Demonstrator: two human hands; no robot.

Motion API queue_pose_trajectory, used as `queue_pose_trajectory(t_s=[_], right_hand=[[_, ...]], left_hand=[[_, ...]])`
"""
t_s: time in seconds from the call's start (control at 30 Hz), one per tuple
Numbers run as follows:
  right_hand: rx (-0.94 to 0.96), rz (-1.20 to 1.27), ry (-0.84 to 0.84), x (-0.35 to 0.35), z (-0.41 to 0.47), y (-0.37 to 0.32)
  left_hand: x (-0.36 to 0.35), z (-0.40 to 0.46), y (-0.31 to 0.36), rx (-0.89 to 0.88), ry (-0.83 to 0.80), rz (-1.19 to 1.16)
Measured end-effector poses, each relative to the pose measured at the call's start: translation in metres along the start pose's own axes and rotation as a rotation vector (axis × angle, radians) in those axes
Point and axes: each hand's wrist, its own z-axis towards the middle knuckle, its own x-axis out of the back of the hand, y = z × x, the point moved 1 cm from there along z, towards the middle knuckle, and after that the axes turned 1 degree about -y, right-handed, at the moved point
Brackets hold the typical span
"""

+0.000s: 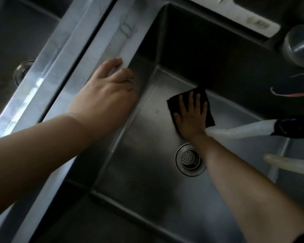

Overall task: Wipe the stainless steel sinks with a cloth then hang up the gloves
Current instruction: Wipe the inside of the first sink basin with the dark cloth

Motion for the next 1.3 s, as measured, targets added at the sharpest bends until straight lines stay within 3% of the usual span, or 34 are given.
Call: queue_pose_trajectory(t_s=[0.27, 0.47, 0.57, 0.77, 0.93, 1.3], right_hand=[[0.423, -0.018, -0.163, -0.029, -0.089, -0.089], [0.619, -0.022, -0.153, -0.029, -0.098, -0.086], [0.552, -0.034, -0.04, -0.016, -0.066, -0.066], [0.272, 0.008, 0.047, 0.003, 0.032, -0.044], [0.145, -0.013, 0.116, 0.014, 0.084, -0.053], [0.2, 0.033, 0.029, -0.007, 0.011, -0.109]], left_hand=[[0.004, 0.001, 0.002, 0.012, -0.02, 0.028], [0.003, 0.001, -0.001, 0.016, -0.02, 0.025], [0.003, 0.001, 0.0, 0.016, -0.017, 0.012], [0.0, 0.002, -0.002, 0.011, 0.022, -0.046], [-0.004, 0.002, -0.003, 0.012, 0.051, -0.056], [0.0, 0.002, -0.002, 0.034, 0.019, -0.035]])
